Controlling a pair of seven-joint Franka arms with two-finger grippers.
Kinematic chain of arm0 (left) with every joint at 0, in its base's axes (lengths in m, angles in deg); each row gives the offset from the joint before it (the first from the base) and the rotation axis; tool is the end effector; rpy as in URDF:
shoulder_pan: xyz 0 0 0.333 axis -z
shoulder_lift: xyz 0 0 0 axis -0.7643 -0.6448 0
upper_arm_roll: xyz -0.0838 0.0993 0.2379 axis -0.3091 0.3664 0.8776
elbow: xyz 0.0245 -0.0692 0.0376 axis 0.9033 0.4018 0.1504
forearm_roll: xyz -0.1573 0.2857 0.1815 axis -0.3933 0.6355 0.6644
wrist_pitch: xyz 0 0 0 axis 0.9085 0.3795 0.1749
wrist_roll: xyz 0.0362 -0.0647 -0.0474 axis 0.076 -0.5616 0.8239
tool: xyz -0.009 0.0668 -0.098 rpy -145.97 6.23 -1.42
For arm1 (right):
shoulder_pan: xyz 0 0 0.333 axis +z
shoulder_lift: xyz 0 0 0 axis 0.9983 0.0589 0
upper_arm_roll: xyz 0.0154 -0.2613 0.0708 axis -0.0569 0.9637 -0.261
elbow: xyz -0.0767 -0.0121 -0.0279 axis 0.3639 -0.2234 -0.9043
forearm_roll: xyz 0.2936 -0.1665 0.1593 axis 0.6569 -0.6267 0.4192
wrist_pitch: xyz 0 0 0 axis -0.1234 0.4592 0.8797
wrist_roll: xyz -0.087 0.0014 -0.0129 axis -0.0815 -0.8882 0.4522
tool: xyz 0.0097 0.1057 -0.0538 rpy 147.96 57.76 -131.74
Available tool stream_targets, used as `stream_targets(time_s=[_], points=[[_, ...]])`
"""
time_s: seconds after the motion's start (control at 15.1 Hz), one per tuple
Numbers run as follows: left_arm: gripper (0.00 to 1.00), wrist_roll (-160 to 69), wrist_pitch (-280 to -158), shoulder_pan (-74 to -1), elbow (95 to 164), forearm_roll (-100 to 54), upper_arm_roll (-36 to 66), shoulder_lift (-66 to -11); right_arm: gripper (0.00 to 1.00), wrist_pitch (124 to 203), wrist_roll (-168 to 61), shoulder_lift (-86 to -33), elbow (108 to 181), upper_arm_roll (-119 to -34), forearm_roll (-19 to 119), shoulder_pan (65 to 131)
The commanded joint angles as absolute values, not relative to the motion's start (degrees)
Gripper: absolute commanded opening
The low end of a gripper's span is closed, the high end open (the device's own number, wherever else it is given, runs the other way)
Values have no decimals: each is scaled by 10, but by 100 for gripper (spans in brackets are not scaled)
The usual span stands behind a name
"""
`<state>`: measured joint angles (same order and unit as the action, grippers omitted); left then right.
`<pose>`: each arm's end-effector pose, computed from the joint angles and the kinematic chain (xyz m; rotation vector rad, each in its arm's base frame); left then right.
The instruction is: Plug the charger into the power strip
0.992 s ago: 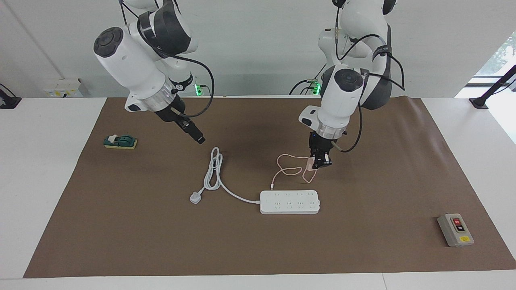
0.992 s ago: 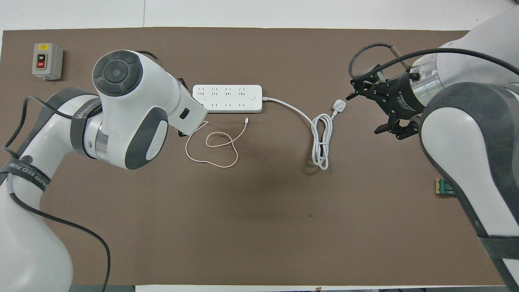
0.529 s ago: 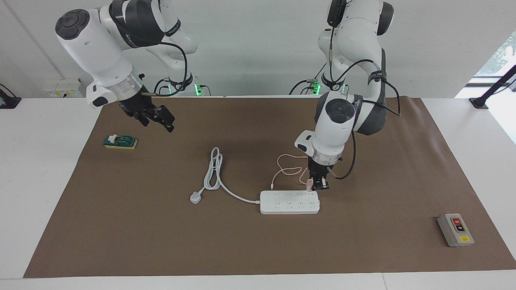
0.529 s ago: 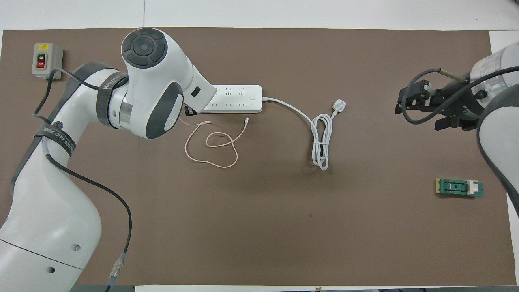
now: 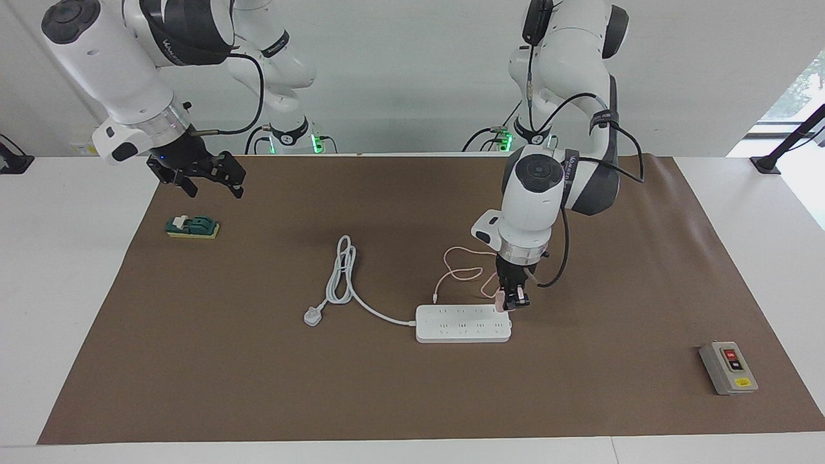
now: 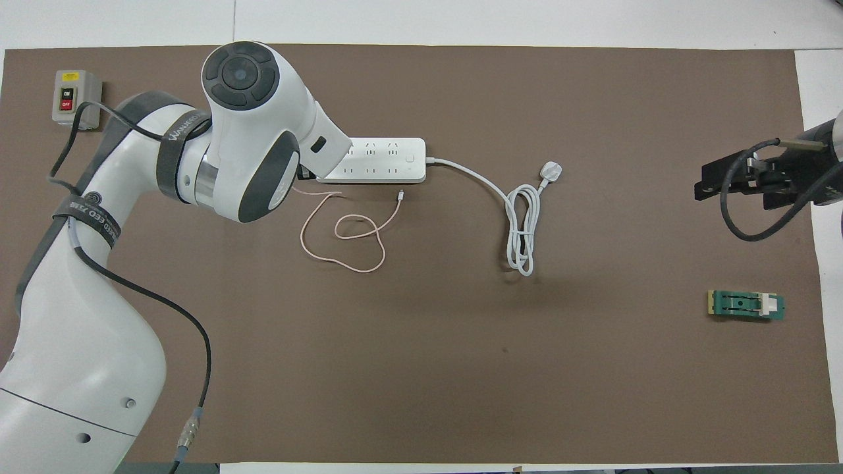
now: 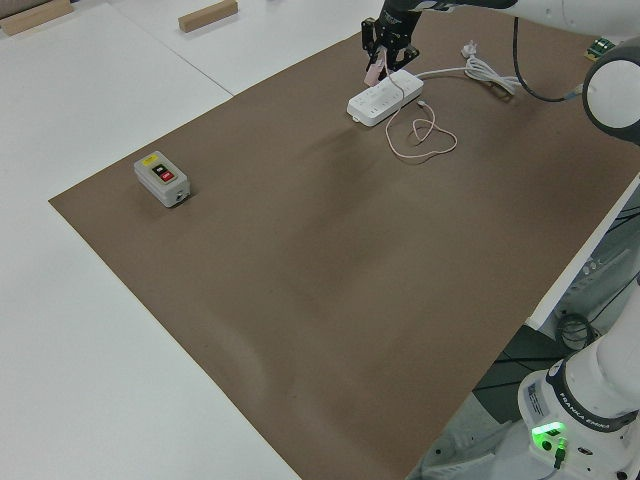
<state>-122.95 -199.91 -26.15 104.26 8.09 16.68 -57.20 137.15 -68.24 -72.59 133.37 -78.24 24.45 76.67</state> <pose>0.6109 -0.2786 0.3614 -2.1425 2.1319 -0.1285 0.5433 -0.0026 0.5325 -3.0426 0.2043 0.0936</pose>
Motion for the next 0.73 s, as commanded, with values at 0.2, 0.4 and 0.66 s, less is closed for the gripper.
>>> stream_targets(time_s=[0.2,0.4,0.66], points=[[0,-1225,-2020,-266,1065,46,171,-572,100,1382,-639,-734,1343,-792,154,774],[0,-1174,-2042,-262,1090,45,170,-565,100,1374,-642,-737,1347,-792,157,774],[0,-1175,-2063,-273,1126,46,170,-552,100,1363,-674,-738,1349,-793,176,774]])
